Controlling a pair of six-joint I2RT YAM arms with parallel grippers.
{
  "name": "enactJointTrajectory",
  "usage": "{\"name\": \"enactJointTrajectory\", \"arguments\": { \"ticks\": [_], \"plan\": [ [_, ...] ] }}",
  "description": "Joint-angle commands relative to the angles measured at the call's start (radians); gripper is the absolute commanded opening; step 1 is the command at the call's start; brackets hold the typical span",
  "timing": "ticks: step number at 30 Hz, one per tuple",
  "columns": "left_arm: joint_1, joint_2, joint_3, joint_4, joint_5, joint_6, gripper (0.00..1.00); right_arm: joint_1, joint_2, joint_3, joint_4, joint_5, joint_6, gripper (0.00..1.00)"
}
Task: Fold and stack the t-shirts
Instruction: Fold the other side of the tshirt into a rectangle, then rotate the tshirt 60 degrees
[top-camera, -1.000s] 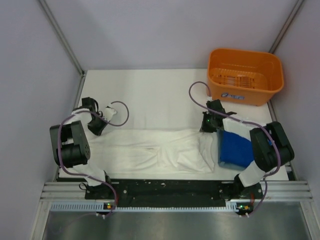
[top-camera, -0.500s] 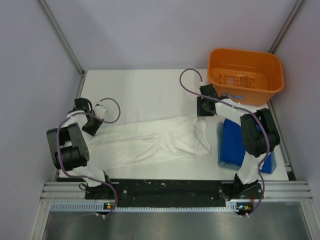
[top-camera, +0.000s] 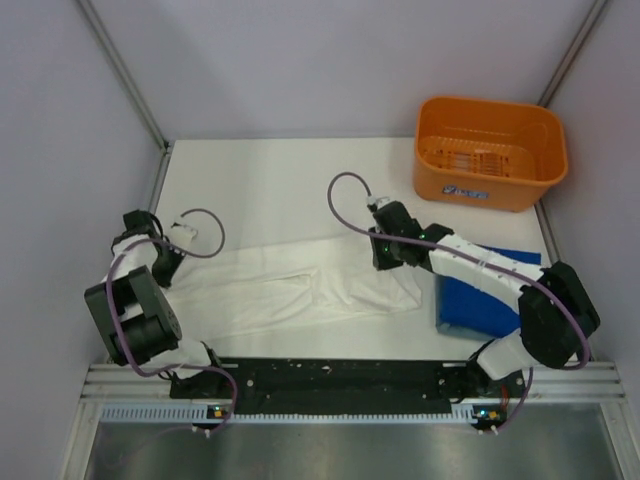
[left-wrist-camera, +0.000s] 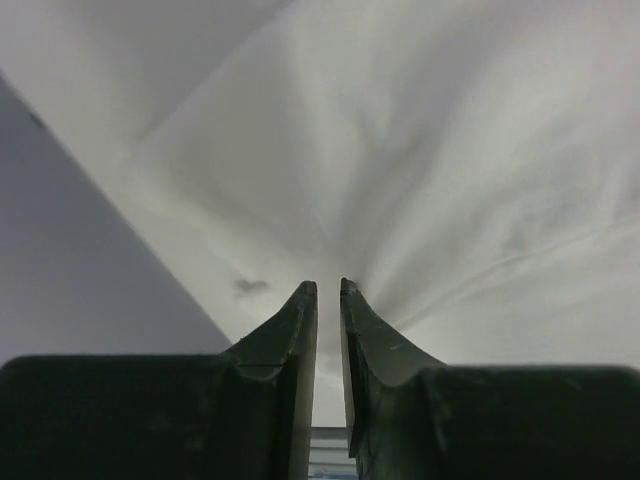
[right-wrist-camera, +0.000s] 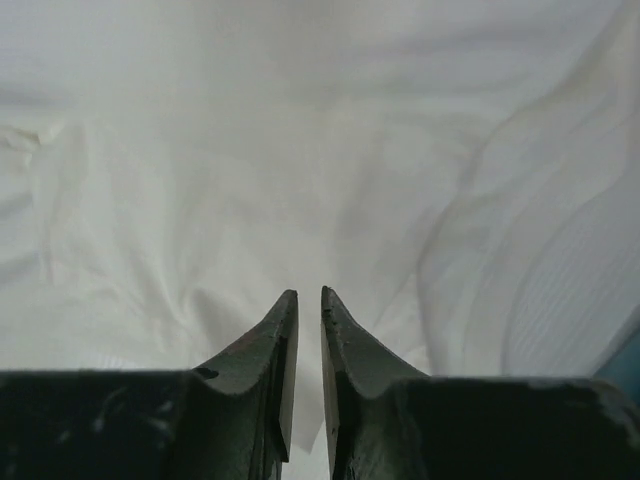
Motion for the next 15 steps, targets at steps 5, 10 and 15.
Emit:
{"name": "enactJointTrajectory", "arguments": {
  "ticks": [5, 10, 15],
  "plan": [
    [0.064, 0.126, -0.117, 0.079, -0.151, 0.052, 0.16, 0.013, 0.029, -0.248, -0.008, -0.079, 0.221, 0.05],
    [0.068, 0.125, -0.201, 0.146, -0.194, 0.101, 0.16, -0.118, 0.141, -0.153, -0.039, -0.007, 0.136, 0.06],
    [0.067, 0.007, -0.313, 0.059, -0.122, 0.226, 0.22, -0.190, 0.421, 0.245, -0.123, 0.040, -0.002, 0.05]
  ]
}}
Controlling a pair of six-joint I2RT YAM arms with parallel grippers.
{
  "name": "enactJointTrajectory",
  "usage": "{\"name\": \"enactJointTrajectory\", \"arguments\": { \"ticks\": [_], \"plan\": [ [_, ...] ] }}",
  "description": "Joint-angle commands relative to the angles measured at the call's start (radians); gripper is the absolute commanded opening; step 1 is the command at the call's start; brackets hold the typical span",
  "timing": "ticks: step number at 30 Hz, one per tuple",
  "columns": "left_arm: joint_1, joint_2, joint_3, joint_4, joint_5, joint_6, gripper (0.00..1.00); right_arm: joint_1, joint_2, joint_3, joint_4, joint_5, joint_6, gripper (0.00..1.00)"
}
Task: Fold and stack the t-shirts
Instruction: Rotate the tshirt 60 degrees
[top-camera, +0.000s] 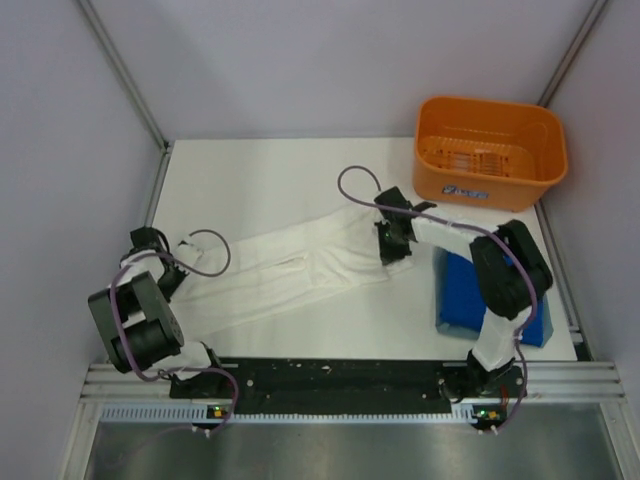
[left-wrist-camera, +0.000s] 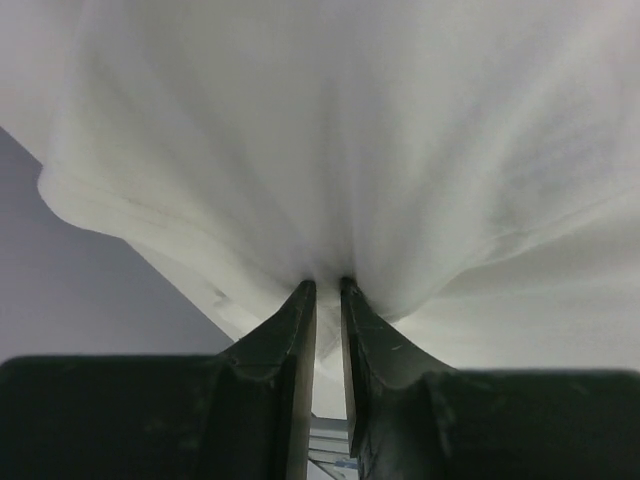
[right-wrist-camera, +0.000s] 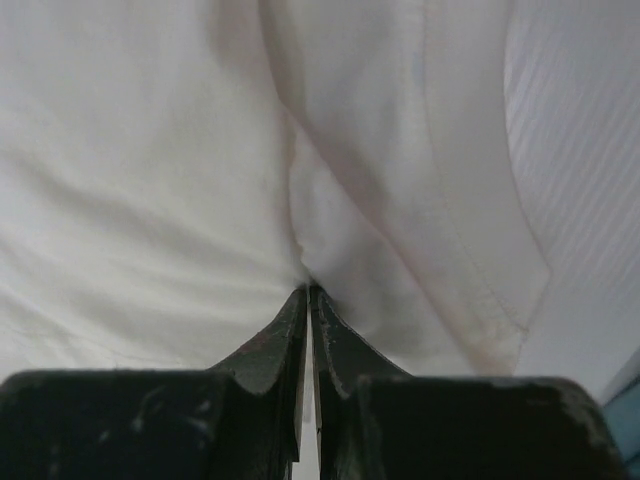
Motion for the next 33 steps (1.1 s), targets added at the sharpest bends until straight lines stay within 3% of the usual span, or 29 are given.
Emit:
{"name": "enactJointTrajectory", "arguments": {
  "ticks": [1, 4, 8, 11, 14, 16, 19, 21, 24, 28, 33],
  "plan": [
    [0.030, -0.042, -0.149, -0.084, 0.031, 0.158, 0.23, -0.078, 0.259, 0.335, -0.062, 0.137, -0.149, 0.05],
    [0.032, -0.186, -0.145, -0.311, 0.215, 0.263, 0.28, -0.106, 0.414, 0.583, -0.116, 0.172, -0.223, 0.05],
    [0.035, -0.370, -0.025, -0.582, 0.449, 0.358, 0.45, -0.117, 0.553, 0.910, -0.243, 0.165, -0.322, 0.13],
    [0.033, -0.393, 0.091, -0.662, 0.541, 0.357, 0.50, -0.103, 0.497, 0.936, -0.249, 0.154, -0.352, 0.24],
    [0.032, -0.312, 0.148, -0.523, 0.479, 0.239, 0.47, -0.091, 0.395, 0.850, -0.217, 0.152, -0.350, 0.39],
    [0.033, -0.201, 0.167, -0.382, 0.365, 0.129, 0.38, -0.086, 0.345, 0.764, -0.177, 0.116, -0.332, 0.45],
    [0.035, -0.023, 0.226, -0.257, 0.216, 0.013, 0.34, -0.086, 0.337, 0.681, -0.131, 0.079, -0.306, 0.48],
    [0.039, 0.059, 0.240, -0.202, 0.179, -0.004, 0.38, -0.086, 0.378, 0.684, -0.131, 0.042, -0.297, 0.47],
    [0.040, 0.140, 0.218, -0.139, 0.161, 0.019, 0.39, -0.092, 0.447, 0.710, -0.127, -0.047, -0.252, 0.37],
    [0.038, 0.170, 0.153, -0.130, 0.190, 0.047, 0.40, -0.097, 0.560, 0.796, -0.160, -0.087, -0.191, 0.33],
    [0.000, 0.173, 0.035, -0.159, 0.263, 0.088, 0.38, -0.141, 0.801, 1.136, -0.318, -0.150, -0.151, 0.23]
  ]
}}
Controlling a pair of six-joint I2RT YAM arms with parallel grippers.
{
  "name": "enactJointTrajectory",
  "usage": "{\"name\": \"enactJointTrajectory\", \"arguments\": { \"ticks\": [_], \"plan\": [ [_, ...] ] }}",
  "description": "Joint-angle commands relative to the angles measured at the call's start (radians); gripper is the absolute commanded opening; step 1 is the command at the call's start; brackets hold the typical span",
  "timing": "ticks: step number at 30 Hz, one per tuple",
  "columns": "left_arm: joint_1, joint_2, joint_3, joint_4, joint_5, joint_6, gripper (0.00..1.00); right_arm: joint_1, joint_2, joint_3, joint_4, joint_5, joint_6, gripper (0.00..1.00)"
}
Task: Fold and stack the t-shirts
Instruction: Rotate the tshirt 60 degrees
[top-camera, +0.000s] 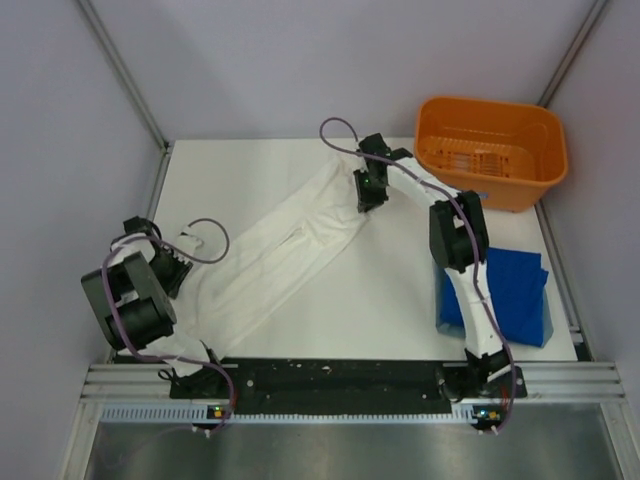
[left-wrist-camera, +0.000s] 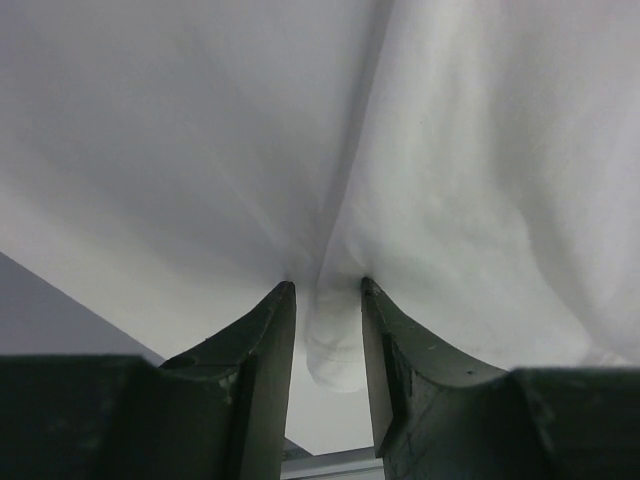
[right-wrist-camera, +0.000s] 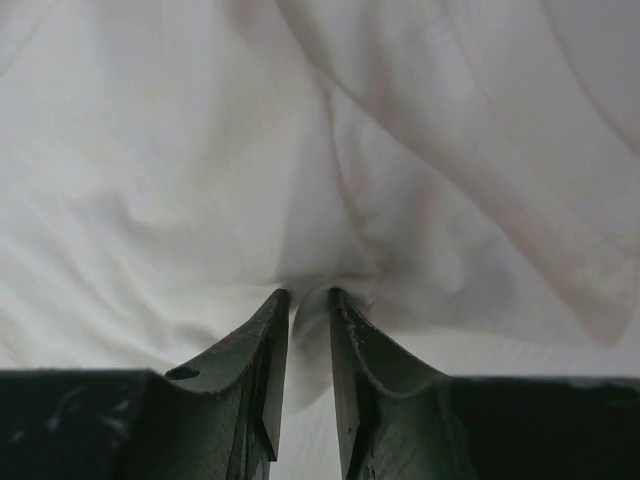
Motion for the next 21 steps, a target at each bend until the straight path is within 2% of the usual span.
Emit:
{"name": "enactJointTrajectory", "arguments": {
  "ticks": [1, 3, 5, 6, 9, 11, 13, 15, 19, 21],
  "plan": [
    [-0.038, 0.047, -0.144, 0.016, 0.051, 0.014, 0.36, -0.049, 0.255, 0.318, -0.150, -0.081, 0.055, 0.20],
    [-0.055, 0.034, -0.158, 0.019, 0.016, 0.006, 0.35, -0.068, 0.372, 0.540, -0.271, -0.089, 0.044, 0.19],
    [-0.098, 0.016, -0.174, -0.005, -0.022, 0.005, 0.35, -0.092, 0.430, 0.665, -0.278, -0.089, 0.047, 0.17],
    [-0.121, 0.002, -0.178, -0.042, -0.013, 0.020, 0.36, -0.109, 0.432, 0.670, -0.254, -0.074, 0.061, 0.17],
    [-0.248, -0.088, -0.224, -0.114, 0.067, 0.037, 0.36, -0.158, 0.415, 0.624, -0.120, -0.059, 0.112, 0.08],
    [-0.348, -0.145, -0.243, -0.157, 0.100, 0.054, 0.36, -0.187, 0.426, 0.647, -0.065, -0.150, 0.155, 0.02],
    [-0.357, -0.185, -0.246, -0.243, 0.125, 0.101, 0.36, -0.189, 0.417, 0.646, -0.017, -0.155, 0.146, 0.02],
    [-0.339, -0.220, -0.259, -0.275, 0.098, 0.123, 0.36, -0.184, 0.391, 0.627, 0.016, -0.187, 0.115, 0.07],
    [-0.272, -0.294, -0.254, -0.325, 0.058, 0.144, 0.38, -0.145, 0.268, 0.532, 0.024, -0.179, -0.047, 0.36],
    [-0.216, -0.321, -0.208, -0.342, 0.056, 0.140, 0.40, -0.111, 0.179, 0.469, 0.039, -0.156, -0.110, 0.46]
  ]
}}
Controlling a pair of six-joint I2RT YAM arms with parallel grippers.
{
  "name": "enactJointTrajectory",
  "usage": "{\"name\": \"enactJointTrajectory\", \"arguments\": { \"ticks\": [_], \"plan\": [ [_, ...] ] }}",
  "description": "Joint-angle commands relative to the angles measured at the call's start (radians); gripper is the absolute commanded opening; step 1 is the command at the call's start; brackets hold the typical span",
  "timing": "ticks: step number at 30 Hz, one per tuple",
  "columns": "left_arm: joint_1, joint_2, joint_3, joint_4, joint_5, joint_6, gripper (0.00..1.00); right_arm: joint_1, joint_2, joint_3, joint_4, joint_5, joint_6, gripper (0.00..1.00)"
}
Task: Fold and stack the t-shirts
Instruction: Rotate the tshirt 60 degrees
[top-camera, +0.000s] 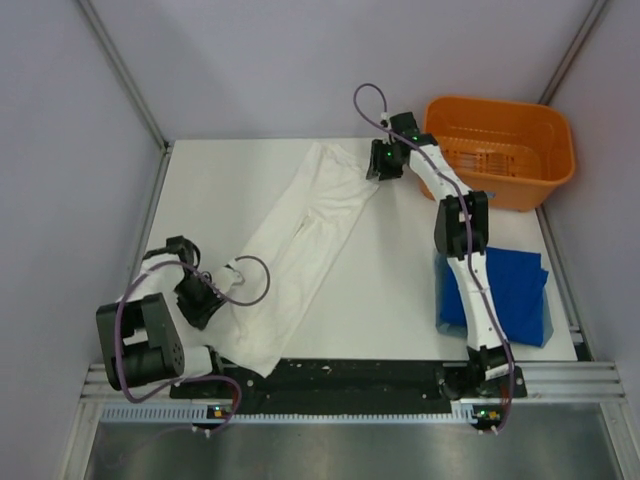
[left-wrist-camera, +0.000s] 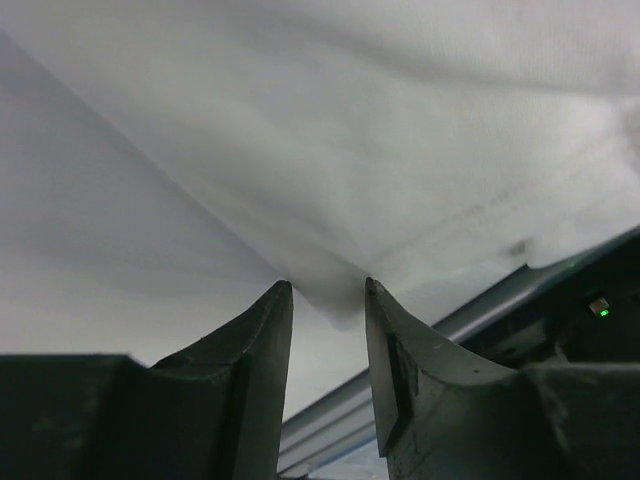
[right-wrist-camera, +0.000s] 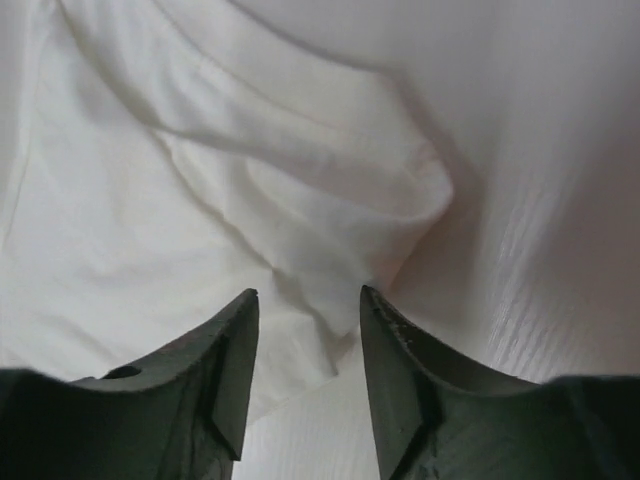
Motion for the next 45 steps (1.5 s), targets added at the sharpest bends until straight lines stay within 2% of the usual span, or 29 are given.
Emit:
{"name": "enactJointTrajectory", "arguments": {
  "ticks": [1, 5, 8, 9, 14, 15, 16, 18, 20, 22, 26, 30, 36, 39, 45],
  "plan": [
    [0.100, -0.062, 0.067, -0.145, 0.040, 0.016, 0.42, 0.085, -0.202, -0.108, 0.040, 0.028, -0.211, 0.53],
    [0.197, -0.049, 0.184, -0.140, 0.031, -0.005, 0.45, 0.164, -0.360, -0.210, 0.054, -0.033, -0.359, 0.74],
    [0.242, -0.044, 0.242, -0.162, 0.070, 0.008, 0.47, 0.231, -0.516, -0.372, 0.116, -0.099, -0.446, 0.83],
    [0.249, -0.053, 0.251, -0.172, 0.109, 0.019, 0.48, 0.262, -0.588, -0.458, 0.174, -0.128, -0.480, 0.86],
    [0.254, -0.124, 0.253, -0.240, 0.265, 0.148, 0.58, 0.475, -0.964, -1.101, 0.640, -0.381, -0.765, 0.87],
    [0.256, -0.134, 0.249, -0.255, 0.287, 0.168, 0.59, 0.522, -1.019, -1.240, 0.805, -0.462, -0.857, 0.87],
    [0.254, -0.150, 0.244, -0.263, 0.299, 0.186, 0.59, 0.562, -1.072, -1.367, 0.895, -0.542, -0.959, 0.88],
    [0.256, -0.176, 0.236, -0.255, 0.314, 0.193, 0.60, 0.668, -1.127, -1.538, 1.030, -0.564, -1.095, 0.91],
    [0.254, -0.196, 0.230, -0.258, 0.324, 0.202, 0.62, 0.788, -1.091, -1.568, 0.988, -0.502, -1.153, 0.90],
    [0.252, -0.205, 0.227, -0.267, 0.337, 0.211, 0.63, 0.886, -1.023, -1.528, 0.898, -0.426, -1.200, 0.86],
    [0.254, -0.210, 0.216, -0.295, 0.354, 0.220, 0.64, 1.023, -0.919, -1.516, 0.971, -0.343, -1.230, 0.82],
    [0.254, -0.214, 0.203, -0.291, 0.353, 0.216, 0.64, 1.063, -0.825, -1.459, 0.983, -0.310, -1.210, 0.68],
    [0.252, -0.191, 0.198, -0.280, 0.336, 0.208, 0.64, 1.103, -0.744, -1.422, 0.919, -0.317, -1.229, 0.66],
    [0.249, -0.181, 0.209, -0.297, 0.344, 0.208, 0.63, 1.103, -0.701, -1.404, 0.936, -0.287, -1.197, 0.57],
    [0.220, -0.184, 0.196, -0.304, 0.345, 0.219, 0.62, 1.112, -0.637, -1.366, 0.891, -0.314, -1.247, 0.50]
  ]
}}
